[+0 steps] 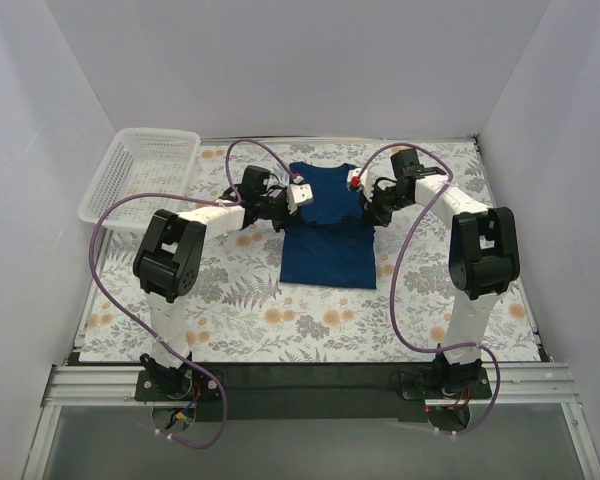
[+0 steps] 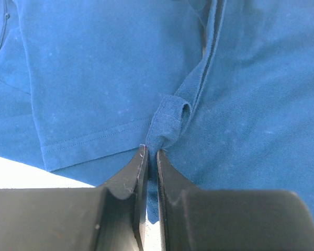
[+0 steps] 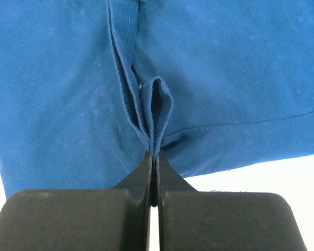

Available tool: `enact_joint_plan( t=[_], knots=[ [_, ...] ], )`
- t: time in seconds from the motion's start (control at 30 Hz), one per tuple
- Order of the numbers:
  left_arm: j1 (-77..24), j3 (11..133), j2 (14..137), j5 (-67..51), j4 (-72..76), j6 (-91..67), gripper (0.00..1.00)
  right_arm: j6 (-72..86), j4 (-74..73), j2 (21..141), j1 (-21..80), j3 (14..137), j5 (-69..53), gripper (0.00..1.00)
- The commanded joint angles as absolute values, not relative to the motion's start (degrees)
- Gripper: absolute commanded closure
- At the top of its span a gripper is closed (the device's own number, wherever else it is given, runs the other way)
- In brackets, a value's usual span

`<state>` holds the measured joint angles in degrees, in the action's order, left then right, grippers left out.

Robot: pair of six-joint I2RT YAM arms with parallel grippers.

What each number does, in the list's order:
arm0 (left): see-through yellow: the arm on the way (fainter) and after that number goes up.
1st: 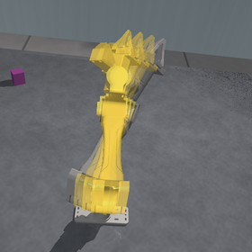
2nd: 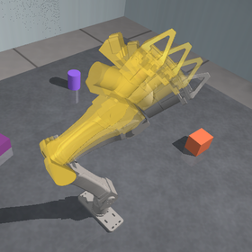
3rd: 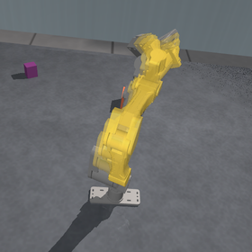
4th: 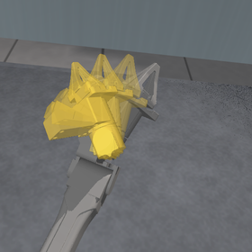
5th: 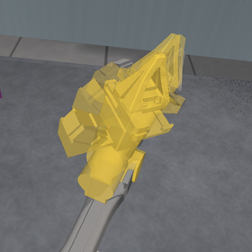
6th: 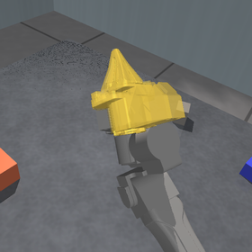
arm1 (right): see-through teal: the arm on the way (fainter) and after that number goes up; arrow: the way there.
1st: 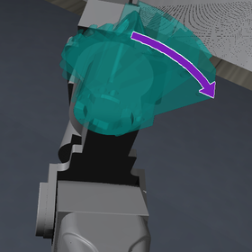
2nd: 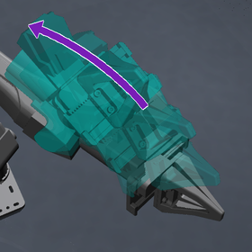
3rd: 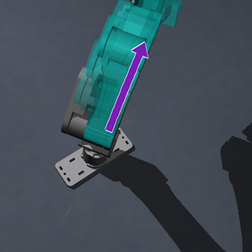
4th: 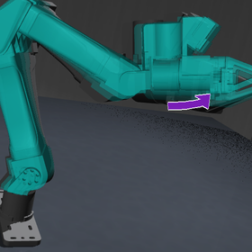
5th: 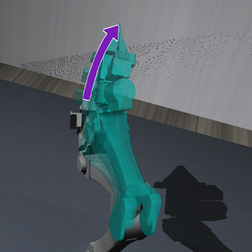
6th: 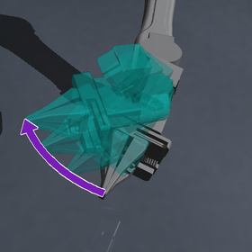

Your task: Fold and stack the t-shirts

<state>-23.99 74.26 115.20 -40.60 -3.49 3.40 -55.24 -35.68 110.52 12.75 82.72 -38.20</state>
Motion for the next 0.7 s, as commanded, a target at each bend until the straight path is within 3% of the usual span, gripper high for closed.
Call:
enact_joint_plan(
  t=[0.0,0.33,0.47,0.53,0.57,0.67],
  knots=[
    [-23.47,76.81,115.31,-40.43,-3.43,3.61,1.00,-54.41,-35.16,111.18,12.57,85.25,-38.15,0.99],
    [-23.38,77.43,116.54,-39.73,-2.99,2.81,1.00,-53.35,-34.72,112.76,12.39,86.48,-37.44,0.98],
    [-23.38,77.96,117.07,-39.03,-2.29,1.07,1.00,-51.08,-34.19,113.55,12.31,87.27,-37.00,0.94],
    [-23.47,78.31,117.16,-36.92,-0.37,-1.48,0.88,-48.36,-32.71,113.73,12.30,87.19,-35.43,0.80],
    [-23.38,78.14,116.81,-36.31,1.39,-4.71,0.75,-45.03,-30.09,113.56,12.30,86.84,-34.55,0.72],
    [-23.64,75.77,115.23,-33.59,6.73,-7.98,0.59,-38.17,-20.88,111.28,12.39,83.24,-29.29,0.60]
  ],
)
